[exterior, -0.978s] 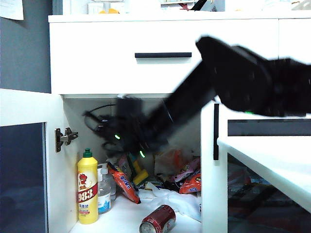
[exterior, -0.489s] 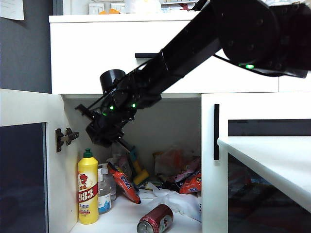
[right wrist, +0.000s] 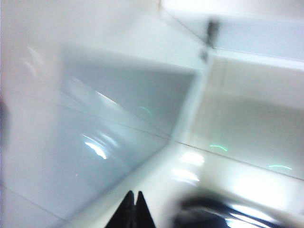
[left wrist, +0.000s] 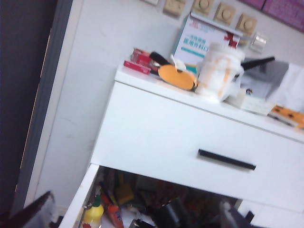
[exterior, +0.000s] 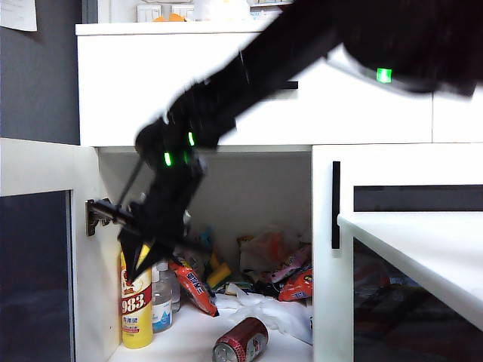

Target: Open the left door of the white cabinet, pick up a can of beverage from the table on the right, place it inside the cabinet, and finally close the cabinet door.

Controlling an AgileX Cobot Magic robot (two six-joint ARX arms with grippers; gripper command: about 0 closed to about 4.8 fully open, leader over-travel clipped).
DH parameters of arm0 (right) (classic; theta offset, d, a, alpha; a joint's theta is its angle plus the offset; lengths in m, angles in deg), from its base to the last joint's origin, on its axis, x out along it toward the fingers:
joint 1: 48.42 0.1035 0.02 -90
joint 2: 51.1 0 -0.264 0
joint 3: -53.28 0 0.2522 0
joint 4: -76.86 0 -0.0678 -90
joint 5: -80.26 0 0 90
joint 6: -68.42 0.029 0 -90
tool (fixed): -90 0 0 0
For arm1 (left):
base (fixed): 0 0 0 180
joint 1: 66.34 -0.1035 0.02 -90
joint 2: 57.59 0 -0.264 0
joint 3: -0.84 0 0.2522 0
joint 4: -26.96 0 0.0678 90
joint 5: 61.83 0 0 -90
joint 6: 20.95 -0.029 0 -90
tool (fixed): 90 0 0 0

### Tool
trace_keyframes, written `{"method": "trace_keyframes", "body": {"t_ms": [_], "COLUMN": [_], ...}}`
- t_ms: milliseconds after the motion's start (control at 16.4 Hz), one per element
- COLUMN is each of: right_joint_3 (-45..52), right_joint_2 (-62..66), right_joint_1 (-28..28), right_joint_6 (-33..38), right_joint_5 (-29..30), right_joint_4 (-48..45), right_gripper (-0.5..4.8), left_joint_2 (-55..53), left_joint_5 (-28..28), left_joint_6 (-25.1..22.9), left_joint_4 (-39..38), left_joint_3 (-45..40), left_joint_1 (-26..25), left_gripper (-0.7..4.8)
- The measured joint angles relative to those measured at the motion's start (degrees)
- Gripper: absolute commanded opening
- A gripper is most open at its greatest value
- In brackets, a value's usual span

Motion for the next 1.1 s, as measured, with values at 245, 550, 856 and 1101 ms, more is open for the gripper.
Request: {"method": "trace_keyframes", "body": {"t_ms": [245, 550, 856, 1101], "right_joint_3": [-0.5, -0.7, -0.1, -0.5], "right_joint_2": [-9.0, -27.5, -48.0, -68.4], "right_joint_1": [0.9, 0.8, 0.8, 0.8], "right_joint_6": [-16.0, -21.6, -26.9, -30.8], "right_joint_5": [-3.9, -7.7, -16.9, -27.9], "right_joint_4": [13.6, 20.4, 31.5, 34.3], "right_gripper": [-0.05, -0.06, -0.06, -0.06], "left_joint_2": [2.6, 3.6, 3.6, 3.6], "left_joint_5": [0.0, 5.1, 17.0, 19.2], "left_joint_6": [0.0, 0.0, 0.2, 0.3], "left_joint_4": [0.5, 0.3, -6.9, -8.9], "left_joint_3": [0.0, 0.1, 0.1, 0.1], "left_joint_1": [0.0, 0.0, 0.0, 0.0], "left_gripper": [4.79, 4.79, 4.79, 4.08]}}
